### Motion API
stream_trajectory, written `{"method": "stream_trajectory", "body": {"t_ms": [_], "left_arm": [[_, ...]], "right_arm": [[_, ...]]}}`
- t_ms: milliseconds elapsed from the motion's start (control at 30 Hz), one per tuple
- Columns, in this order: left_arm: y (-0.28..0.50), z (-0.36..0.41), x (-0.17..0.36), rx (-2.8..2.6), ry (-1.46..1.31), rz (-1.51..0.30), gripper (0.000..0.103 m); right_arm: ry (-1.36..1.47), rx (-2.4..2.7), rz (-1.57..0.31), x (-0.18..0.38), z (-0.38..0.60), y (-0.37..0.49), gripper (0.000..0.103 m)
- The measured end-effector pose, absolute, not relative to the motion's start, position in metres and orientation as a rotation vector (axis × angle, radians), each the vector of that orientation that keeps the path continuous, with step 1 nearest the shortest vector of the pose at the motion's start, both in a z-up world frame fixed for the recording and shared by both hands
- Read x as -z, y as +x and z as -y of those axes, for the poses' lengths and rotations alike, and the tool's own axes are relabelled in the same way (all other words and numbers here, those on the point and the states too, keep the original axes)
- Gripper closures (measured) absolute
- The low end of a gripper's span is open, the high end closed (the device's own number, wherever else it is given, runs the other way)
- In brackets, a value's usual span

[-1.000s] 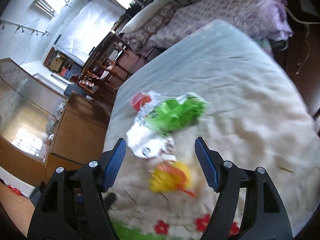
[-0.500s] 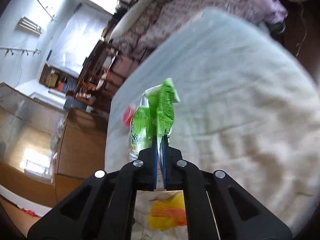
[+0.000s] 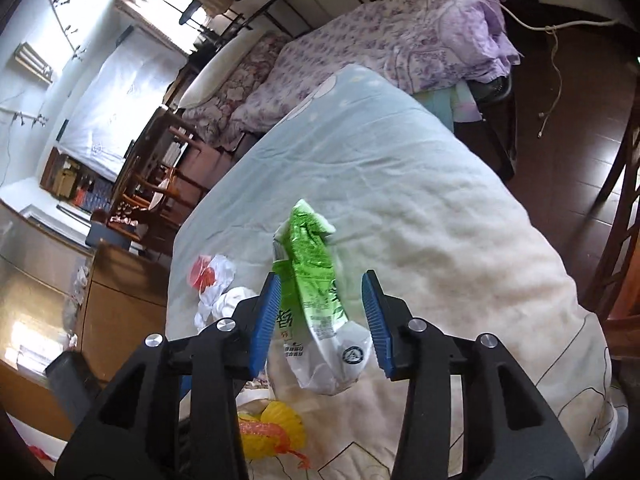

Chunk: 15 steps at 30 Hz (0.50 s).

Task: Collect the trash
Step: 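Grasp the green drink carton with the right tool and lift it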

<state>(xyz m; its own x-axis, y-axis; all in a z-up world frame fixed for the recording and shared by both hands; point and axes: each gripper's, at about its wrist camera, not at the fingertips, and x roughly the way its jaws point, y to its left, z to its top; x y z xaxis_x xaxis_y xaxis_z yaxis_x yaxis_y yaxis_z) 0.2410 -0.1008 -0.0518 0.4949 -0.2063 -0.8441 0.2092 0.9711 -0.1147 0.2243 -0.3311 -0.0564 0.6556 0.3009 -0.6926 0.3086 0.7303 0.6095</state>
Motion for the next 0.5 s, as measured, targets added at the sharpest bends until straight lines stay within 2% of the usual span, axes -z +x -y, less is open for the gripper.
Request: {"method": "stream_trajectory", "body": {"t_ms": [133, 367, 500], "left_arm": [[0.236, 0.09, 0.072, 0.199, 0.059, -1.061, 0.005], [0.21, 0.03, 0.064, 0.083, 0.021, -1.065, 0.006], [0.209, 0.027, 0.058, 0.087, -0.001, -1.043, 0.006]], "right_arm": [[0.781, -0.007, -0.886, 0.058, 0.331, 0.226, 0.059], [0.781, -0.036, -0.864, 0.05, 0.324, 0.221, 0.052], [0.771, -0.048, -0.873, 0.051, 0.32, 0.218, 0.05]]}}
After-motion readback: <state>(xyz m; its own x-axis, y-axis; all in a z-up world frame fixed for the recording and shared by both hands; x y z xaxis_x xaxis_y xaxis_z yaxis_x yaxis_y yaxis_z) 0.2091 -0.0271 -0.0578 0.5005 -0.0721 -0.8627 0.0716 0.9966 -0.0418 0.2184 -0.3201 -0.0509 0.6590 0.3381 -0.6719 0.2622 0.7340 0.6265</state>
